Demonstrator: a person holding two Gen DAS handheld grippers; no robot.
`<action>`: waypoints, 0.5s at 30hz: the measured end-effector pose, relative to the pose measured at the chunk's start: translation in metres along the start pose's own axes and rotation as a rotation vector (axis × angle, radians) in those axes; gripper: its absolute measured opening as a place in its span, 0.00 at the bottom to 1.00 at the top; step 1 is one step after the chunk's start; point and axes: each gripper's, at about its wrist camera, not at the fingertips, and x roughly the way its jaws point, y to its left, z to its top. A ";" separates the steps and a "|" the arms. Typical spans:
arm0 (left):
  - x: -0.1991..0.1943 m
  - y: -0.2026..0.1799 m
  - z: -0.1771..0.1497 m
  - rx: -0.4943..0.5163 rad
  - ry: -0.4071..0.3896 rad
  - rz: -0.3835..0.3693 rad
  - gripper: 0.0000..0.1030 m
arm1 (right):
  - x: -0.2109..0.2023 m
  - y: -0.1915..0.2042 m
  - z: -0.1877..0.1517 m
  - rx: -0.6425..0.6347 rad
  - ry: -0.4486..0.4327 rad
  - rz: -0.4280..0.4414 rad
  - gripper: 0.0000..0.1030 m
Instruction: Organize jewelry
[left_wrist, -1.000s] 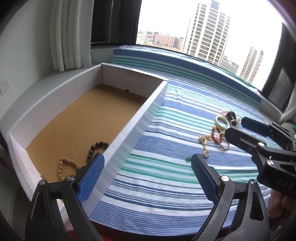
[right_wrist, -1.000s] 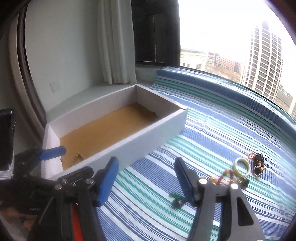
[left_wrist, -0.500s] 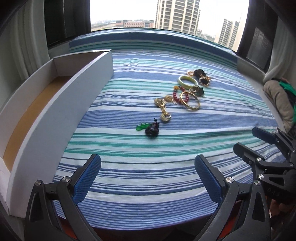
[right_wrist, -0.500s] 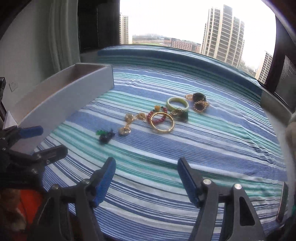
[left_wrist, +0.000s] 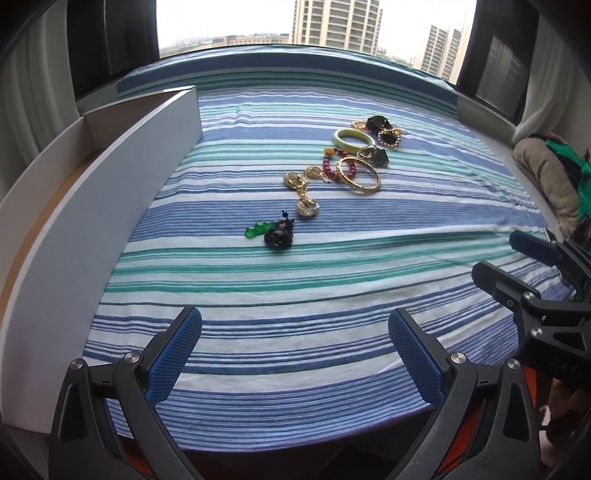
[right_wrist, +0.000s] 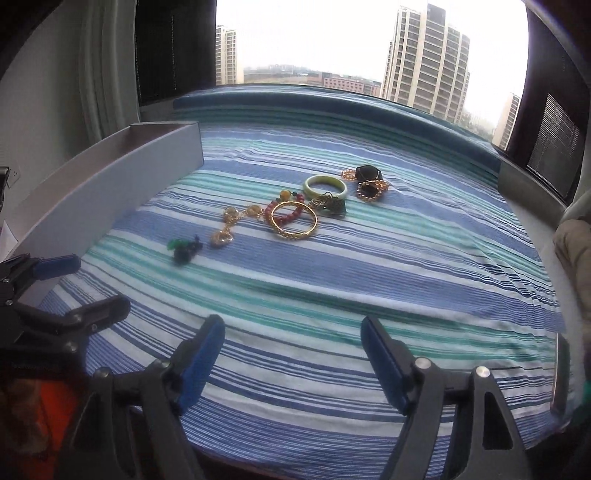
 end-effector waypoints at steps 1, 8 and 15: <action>0.001 0.001 -0.001 -0.012 0.005 -0.016 0.98 | 0.000 0.001 0.000 0.000 0.001 0.004 0.76; 0.013 0.015 -0.004 -0.101 0.074 -0.038 0.98 | 0.002 0.000 -0.003 0.013 0.019 0.010 0.76; 0.016 0.017 -0.002 -0.076 0.111 0.000 0.98 | 0.007 -0.001 -0.007 0.028 0.038 0.019 0.76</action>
